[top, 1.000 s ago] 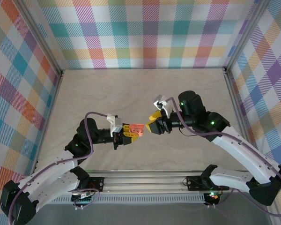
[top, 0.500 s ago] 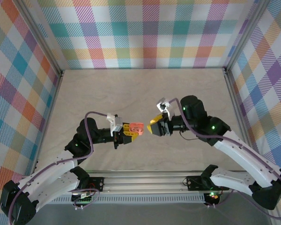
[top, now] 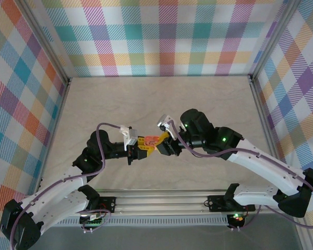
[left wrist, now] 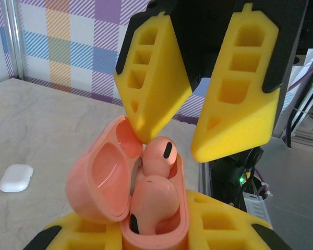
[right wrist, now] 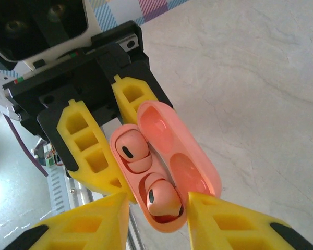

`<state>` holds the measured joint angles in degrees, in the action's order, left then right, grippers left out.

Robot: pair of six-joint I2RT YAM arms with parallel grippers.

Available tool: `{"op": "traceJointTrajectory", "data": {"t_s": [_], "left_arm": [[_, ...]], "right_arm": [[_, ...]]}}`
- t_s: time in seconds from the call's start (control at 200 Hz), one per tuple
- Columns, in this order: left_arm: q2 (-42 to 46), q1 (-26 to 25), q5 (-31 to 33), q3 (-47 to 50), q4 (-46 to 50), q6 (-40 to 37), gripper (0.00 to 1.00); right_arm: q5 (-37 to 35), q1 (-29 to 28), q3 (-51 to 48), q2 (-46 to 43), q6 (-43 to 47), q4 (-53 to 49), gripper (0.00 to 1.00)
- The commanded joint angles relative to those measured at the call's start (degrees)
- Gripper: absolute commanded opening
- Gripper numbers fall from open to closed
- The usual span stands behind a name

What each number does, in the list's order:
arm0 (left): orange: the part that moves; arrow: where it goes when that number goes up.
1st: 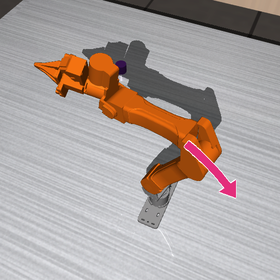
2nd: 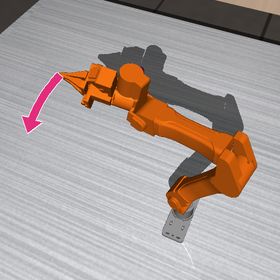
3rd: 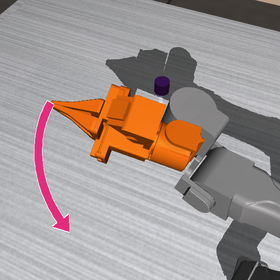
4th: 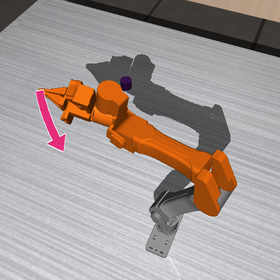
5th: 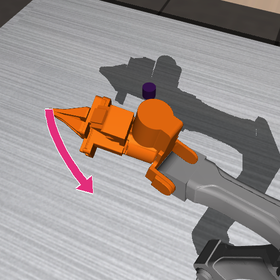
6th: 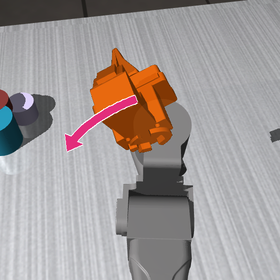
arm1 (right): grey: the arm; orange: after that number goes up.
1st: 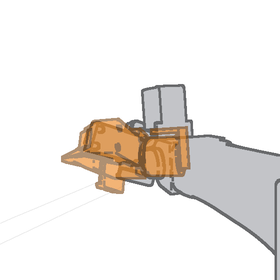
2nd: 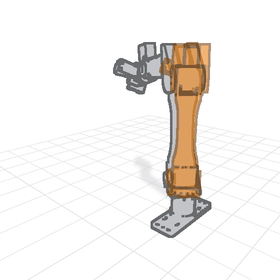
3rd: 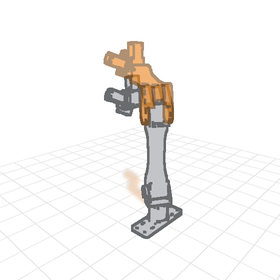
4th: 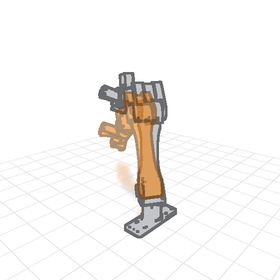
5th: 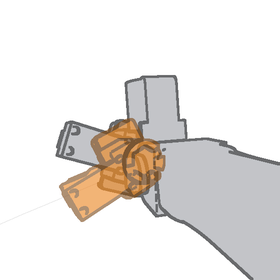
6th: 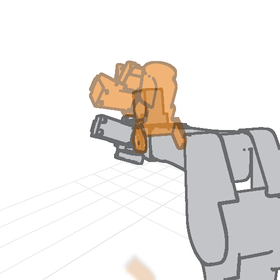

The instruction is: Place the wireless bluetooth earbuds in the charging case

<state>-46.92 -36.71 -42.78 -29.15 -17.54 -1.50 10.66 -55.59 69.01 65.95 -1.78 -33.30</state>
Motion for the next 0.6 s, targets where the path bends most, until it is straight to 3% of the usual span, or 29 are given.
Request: {"op": "traceJointTrajectory", "data": {"t_s": [0.0, 0.175, 0.29, 0.44, 0.595], "left_arm": [[0.87, -0.41, -0.81, -1.62, -1.84, -0.85, 0.0], [0.51, -0.42, -0.97, -1.41, -1.97, -1.05, 0.0], [0.51, -0.45, -1.32, -1.61, -2.14, -1.1, 0.0], [0.77, -0.47, -2.06, -1.79, -2.76, -1.05, 0.0], [0.78, -0.53, -3.31, -2.23, -2.85, -0.9, 0.0]], "right_arm": [[-1.81, -0.25, 1.25, -0.06, 1.96, -2.48, 0.35], [-1.32, 0.24, 1.69, -4.52, 0.51, -0.59, 0.37], [-0.51, 5.5, 3.05, -5.99, -4.16, -0.91, 0.32], [7.52, 15.11, 4.6, -1.8, -10.06, -3.96, 0.29], [16.7, 17.84, 4.06, 5.03, -14.19, -1.93, 0.31]]}}
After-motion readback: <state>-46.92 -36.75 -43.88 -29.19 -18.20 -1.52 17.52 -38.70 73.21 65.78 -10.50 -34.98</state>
